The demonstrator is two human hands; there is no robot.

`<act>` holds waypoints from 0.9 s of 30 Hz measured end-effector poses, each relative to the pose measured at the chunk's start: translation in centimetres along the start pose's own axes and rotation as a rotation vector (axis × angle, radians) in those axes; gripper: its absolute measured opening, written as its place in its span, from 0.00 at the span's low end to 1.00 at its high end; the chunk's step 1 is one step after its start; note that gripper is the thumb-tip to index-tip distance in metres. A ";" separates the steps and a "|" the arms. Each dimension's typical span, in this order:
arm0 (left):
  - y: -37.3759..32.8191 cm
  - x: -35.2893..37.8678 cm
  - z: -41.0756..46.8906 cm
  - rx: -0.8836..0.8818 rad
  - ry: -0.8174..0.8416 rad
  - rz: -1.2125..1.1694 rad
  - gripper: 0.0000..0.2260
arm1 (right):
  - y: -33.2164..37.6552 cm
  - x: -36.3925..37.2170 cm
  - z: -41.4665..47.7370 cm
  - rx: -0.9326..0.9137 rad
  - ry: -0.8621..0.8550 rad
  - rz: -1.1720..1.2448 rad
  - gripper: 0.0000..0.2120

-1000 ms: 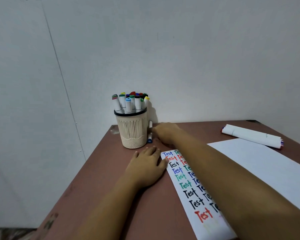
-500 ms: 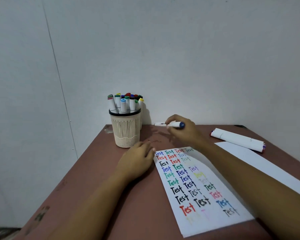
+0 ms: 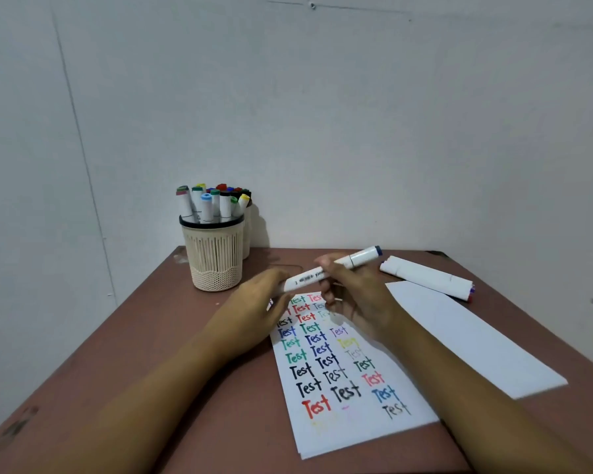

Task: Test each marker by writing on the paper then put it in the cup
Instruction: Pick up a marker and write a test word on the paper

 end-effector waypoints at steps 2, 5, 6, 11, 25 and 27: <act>-0.5 0.1 0.0 0.021 -0.003 -0.012 0.07 | -0.6 0.8 -0.4 -0.028 0.039 -0.098 0.03; -0.6 0.5 -0.1 0.028 0.012 -0.034 0.07 | -0.3 1.1 -0.4 -0.078 0.000 -0.122 0.06; -0.7 0.7 -0.1 0.036 0.018 -0.041 0.08 | -0.1 0.9 -0.3 -0.084 -0.045 -0.118 0.09; -1.5 1.3 -0.2 0.002 0.033 -0.130 0.09 | -0.3 -0.6 -0.3 -0.010 -0.245 -0.193 0.21; 0.2 0.9 0.2 -0.354 0.023 -0.517 0.06 | -0.1 1.2 0.0 -0.061 -0.001 -0.055 0.07; 0.1 0.8 0.1 -0.378 0.004 -0.569 0.06 | -0.1 1.3 0.1 -0.064 0.015 -0.049 0.08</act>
Point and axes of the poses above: each hand's wrist, its own z-axis towards the middle knuckle, its own x-axis out of the palm, y = z × x, the point moved 10 cm from there along z, towards the middle knuckle, and after that the axes turned 11 degrees about -y, right-handed, at the moved point
